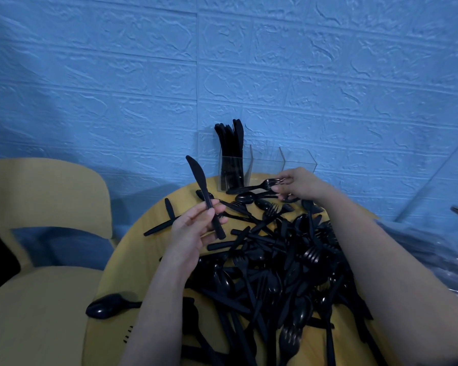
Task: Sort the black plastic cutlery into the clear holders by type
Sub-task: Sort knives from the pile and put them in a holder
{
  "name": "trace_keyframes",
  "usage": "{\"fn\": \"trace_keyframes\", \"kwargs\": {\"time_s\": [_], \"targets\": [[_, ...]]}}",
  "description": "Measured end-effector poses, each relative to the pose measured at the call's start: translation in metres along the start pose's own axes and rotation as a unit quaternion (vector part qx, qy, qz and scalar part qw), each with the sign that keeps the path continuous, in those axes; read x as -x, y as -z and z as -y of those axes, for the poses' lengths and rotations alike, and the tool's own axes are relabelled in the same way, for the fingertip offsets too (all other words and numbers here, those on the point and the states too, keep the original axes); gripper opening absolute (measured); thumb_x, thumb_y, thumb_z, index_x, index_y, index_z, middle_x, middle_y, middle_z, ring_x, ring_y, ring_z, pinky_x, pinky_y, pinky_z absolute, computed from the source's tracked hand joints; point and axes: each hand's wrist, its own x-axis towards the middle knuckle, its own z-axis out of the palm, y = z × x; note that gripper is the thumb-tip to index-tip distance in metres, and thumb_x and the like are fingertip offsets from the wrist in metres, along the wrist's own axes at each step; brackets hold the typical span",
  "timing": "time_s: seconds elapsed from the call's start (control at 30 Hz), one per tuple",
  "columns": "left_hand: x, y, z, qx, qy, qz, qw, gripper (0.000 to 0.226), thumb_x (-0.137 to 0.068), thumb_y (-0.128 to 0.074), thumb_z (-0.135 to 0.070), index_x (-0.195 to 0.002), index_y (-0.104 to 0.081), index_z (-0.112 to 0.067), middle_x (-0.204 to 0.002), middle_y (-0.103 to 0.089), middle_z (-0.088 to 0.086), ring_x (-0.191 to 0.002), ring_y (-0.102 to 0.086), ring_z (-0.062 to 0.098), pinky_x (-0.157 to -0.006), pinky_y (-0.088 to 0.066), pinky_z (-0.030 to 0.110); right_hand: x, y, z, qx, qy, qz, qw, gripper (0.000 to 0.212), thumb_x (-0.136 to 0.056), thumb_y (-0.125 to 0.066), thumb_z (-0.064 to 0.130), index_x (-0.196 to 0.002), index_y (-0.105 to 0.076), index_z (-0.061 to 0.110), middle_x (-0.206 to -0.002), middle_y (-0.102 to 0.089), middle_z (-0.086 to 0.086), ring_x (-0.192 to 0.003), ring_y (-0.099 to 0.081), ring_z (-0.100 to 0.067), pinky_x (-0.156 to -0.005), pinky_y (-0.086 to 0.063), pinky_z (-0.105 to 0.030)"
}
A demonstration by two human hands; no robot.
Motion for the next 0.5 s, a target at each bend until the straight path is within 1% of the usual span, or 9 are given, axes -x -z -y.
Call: {"fn": "trace_keyframes", "kwargs": {"time_s": [0.07,0.1,0.17,0.23,0.33,0.4,0.43,0.47,0.5], "targets": [[0.0,0.001,0.0,0.006,0.0,-0.003,1.0,0.021,-0.091,-0.055,-0.008,-0.109,-0.065,-0.014,-0.1,-0.073,0.003,-0.084,-0.07,0.014,-0.076,-0.055,0.032,-0.001,-0.001,-0.004,-0.01,-0.004,-0.018,1.0,0.033,-0.09,-0.063,0.014,-0.122,-0.056,0.009,-0.1,-0.068,-0.013,-0.066,-0.061,-0.011,-0.06,-0.048,-0.017],[0.0,0.001,0.0,0.007,0.0,-0.004,1.0,0.021,-0.091,-0.055,-0.008,-0.109,-0.065,-0.014,-0.099,-0.073,0.003,-0.084,-0.07,0.014,-0.077,-0.055,0.033,-0.002,-0.002,-0.007,-0.006,-0.001,-0.03,1.0,0.032,-0.09,-0.063,0.015,-0.121,-0.057,0.01,-0.1,-0.068,-0.014,-0.067,-0.061,-0.012,-0.06,-0.048,-0.017],[-0.001,0.0,0.0,0.009,0.001,-0.003,1.0,0.022,-0.091,-0.055,-0.008,-0.109,-0.065,-0.013,-0.1,-0.073,0.003,-0.084,-0.07,0.015,-0.077,-0.055,0.033,-0.004,-0.005,-0.011,0.037,0.002,-0.055,0.998,0.035,-0.09,-0.064,0.022,-0.123,-0.058,0.013,-0.102,-0.065,-0.01,-0.081,-0.06,-0.016,-0.071,-0.045,-0.023],[-0.001,0.001,0.0,0.011,0.001,-0.002,1.0,0.022,-0.091,-0.055,-0.008,-0.11,-0.065,-0.013,-0.101,-0.073,0.004,-0.085,-0.069,0.016,-0.076,-0.055,0.032,-0.004,-0.008,-0.014,0.101,0.015,-0.081,0.991,0.036,-0.09,-0.064,0.026,-0.125,-0.058,0.017,-0.116,-0.061,-0.005,-0.1,-0.056,-0.017,-0.082,-0.04,-0.026],[-0.002,0.001,0.0,0.013,-0.001,-0.001,1.0,0.023,-0.091,-0.055,-0.008,-0.111,-0.065,-0.012,-0.102,-0.073,0.005,-0.086,-0.07,0.016,-0.077,-0.054,0.033,-0.003,-0.014,-0.013,0.197,0.063,-0.147,0.967,0.032,-0.087,-0.066,0.027,-0.117,-0.062,0.018,-0.123,-0.056,-0.004,-0.116,-0.049,-0.021,-0.093,-0.039,-0.03],[-0.002,0.001,0.0,0.015,-0.005,0.0,1.0,0.022,-0.091,-0.055,-0.007,-0.11,-0.065,-0.013,-0.101,-0.073,0.004,-0.085,-0.069,0.015,-0.076,-0.054,0.033,0.003,-0.021,-0.008,0.253,0.104,-0.19,0.943,0.02,-0.087,-0.066,0.028,-0.105,-0.066,0.018,-0.112,-0.053,-0.002,-0.112,-0.047,-0.02,-0.092,-0.04,-0.031],[-0.003,0.002,0.0,0.017,-0.009,0.0,1.0,0.022,-0.091,-0.054,-0.007,-0.109,-0.065,-0.013,-0.1,-0.073,0.003,-0.084,-0.07,0.015,-0.074,-0.055,0.031,0.006,-0.026,-0.004,0.272,0.124,-0.186,0.936,0.017,-0.087,-0.066,0.029,-0.1,-0.067,0.018,-0.106,-0.053,0.0,-0.107,-0.049,-0.019,-0.089,-0.043,-0.032],[-0.003,0.002,0.0,0.021,-0.013,-0.001,1.0,0.021,-0.091,-0.054,-0.007,-0.108,-0.065,-0.013,-0.098,-0.074,0.002,-0.082,-0.07,0.014,-0.072,-0.057,0.029,0.009,-0.031,0.001,0.281,0.141,-0.154,0.937,0.014,-0.087,-0.065,0.03,-0.097,-0.068,0.02,-0.101,-0.055,0.002,-0.102,-0.052,-0.018,-0.086,-0.046,-0.033],[-0.003,0.003,0.0,0.025,-0.017,-0.002,1.0,0.021,-0.092,-0.053,-0.007,-0.108,-0.065,-0.013,-0.097,-0.074,0.002,-0.081,-0.07,0.013,-0.069,-0.058,0.027,0.011,-0.037,0.007,0.281,0.15,-0.098,0.943,0.013,-0.087,-0.065,0.032,-0.095,-0.068,0.022,-0.099,-0.058,0.004,-0.097,-0.055,-0.015,-0.082,-0.048,-0.031]]}}
